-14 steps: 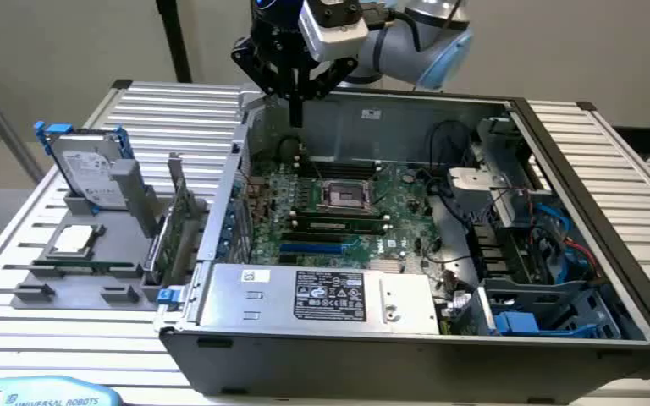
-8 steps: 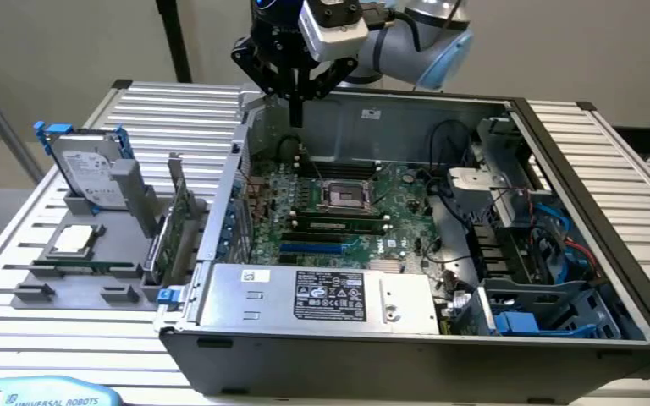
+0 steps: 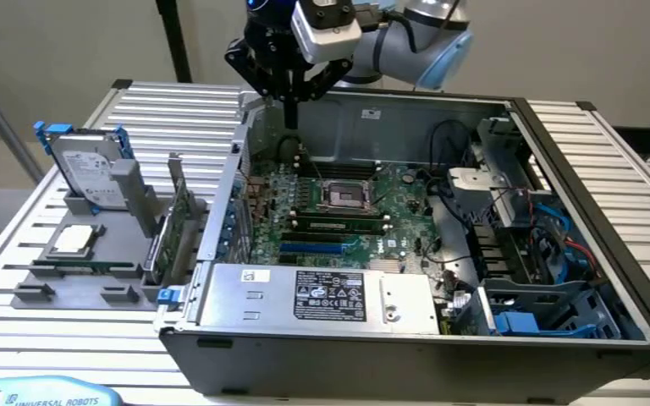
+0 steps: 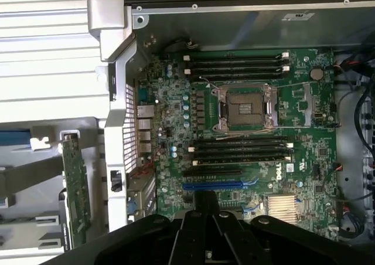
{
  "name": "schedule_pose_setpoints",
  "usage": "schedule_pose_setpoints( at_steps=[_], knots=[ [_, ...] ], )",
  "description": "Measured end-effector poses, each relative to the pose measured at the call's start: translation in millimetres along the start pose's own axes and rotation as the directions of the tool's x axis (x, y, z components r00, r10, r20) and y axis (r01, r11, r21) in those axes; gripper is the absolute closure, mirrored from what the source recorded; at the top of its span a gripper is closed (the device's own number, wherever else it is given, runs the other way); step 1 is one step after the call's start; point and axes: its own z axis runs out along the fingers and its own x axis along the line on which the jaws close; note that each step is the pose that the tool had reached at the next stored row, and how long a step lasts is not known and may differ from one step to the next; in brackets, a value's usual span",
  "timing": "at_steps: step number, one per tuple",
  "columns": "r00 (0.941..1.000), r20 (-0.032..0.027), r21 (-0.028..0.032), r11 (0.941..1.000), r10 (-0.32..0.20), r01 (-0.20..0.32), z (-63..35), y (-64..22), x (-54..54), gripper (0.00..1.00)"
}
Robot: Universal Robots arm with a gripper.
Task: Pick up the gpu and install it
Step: 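Reach for the gpu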
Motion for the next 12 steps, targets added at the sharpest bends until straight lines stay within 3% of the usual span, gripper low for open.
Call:
schedule_pose_setpoints(
  at_steps=[6,12],
  knots=[
    [1.0000,0.0032,-0.0002,1.0000,0.000,0.000,-1.2,-15.1,25.8,0.89],
    [1.0000,0.0055,-0.0003,1.0000,0.000,0.000,-1.4,-24.8,52.6,0.89]
  ],
)
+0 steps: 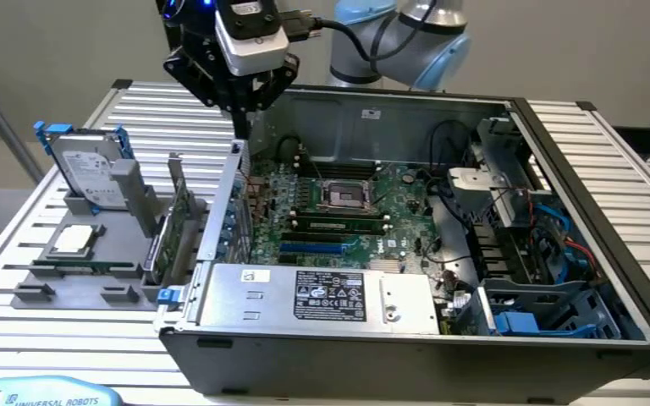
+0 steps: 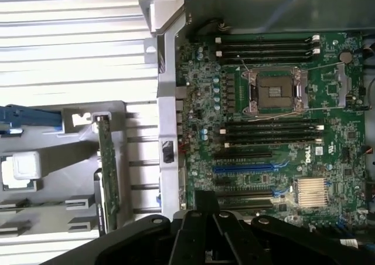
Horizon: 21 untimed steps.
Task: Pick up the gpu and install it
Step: 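Reach for the gpu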
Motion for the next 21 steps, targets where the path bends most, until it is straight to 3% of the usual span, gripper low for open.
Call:
schedule_pose_setpoints(
  at_steps=[21],
  knots=[
    [1.0000,0.0000,0.0000,1.0000,0.000,0.000,22.3,-12.4,95.4,0.89]
  ],
)
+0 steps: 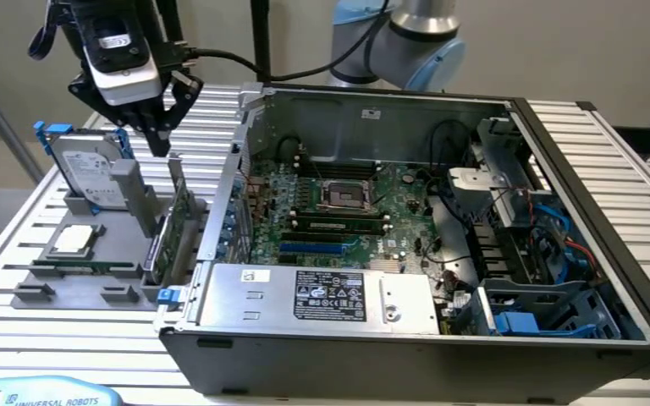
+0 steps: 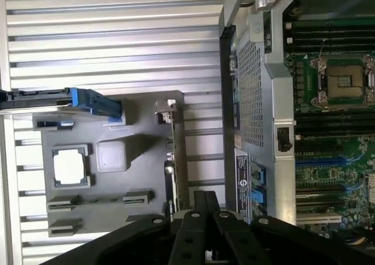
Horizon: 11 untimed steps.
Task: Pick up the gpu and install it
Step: 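Reach for the gpu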
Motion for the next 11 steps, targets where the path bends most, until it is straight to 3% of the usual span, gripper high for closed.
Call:
schedule_pose_setpoints(
  at_steps=[5,11],
  knots=[
    [1.0000,0.0000,-0.0001,1.0000,0.000,0.000,4.6,-2.0,22.7,0.89],
    [1.0000,0.0001,0.0021,1.0000,0.000,0.000,4.6,-2.1,24.0,0.89]
  ],
)
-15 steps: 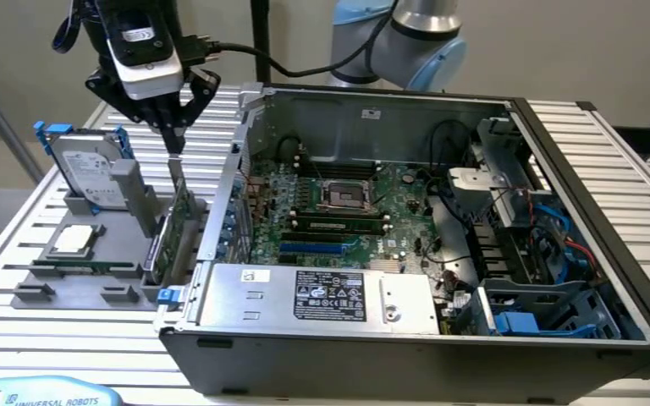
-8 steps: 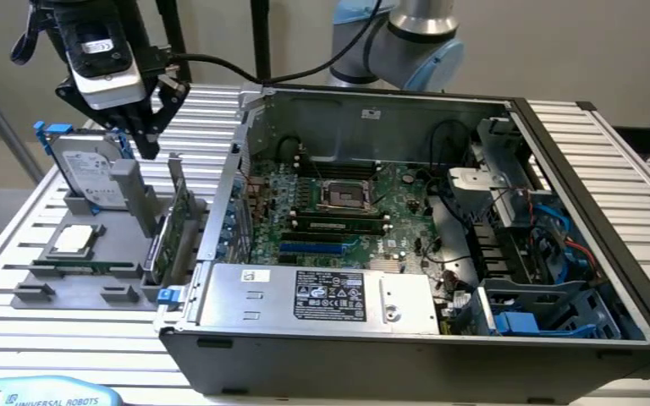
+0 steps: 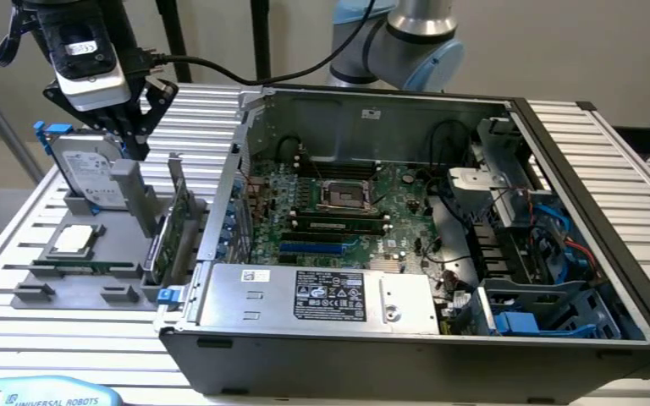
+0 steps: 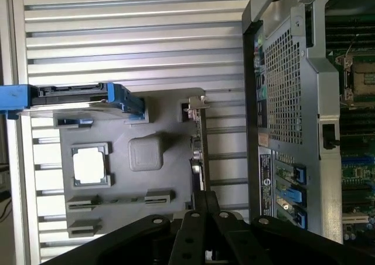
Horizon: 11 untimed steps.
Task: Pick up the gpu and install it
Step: 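Reach for the gpu, then pick up the gpu and move the gpu toward the slot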
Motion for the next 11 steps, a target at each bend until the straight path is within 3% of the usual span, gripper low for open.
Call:
schedule_pose_setpoints(
  at_steps=[11],
  knots=[
    [1.0000,0.0003,0.0048,1.0000,-0.001,0.001,0.0,0.0,0.0,0.89]
  ],
)
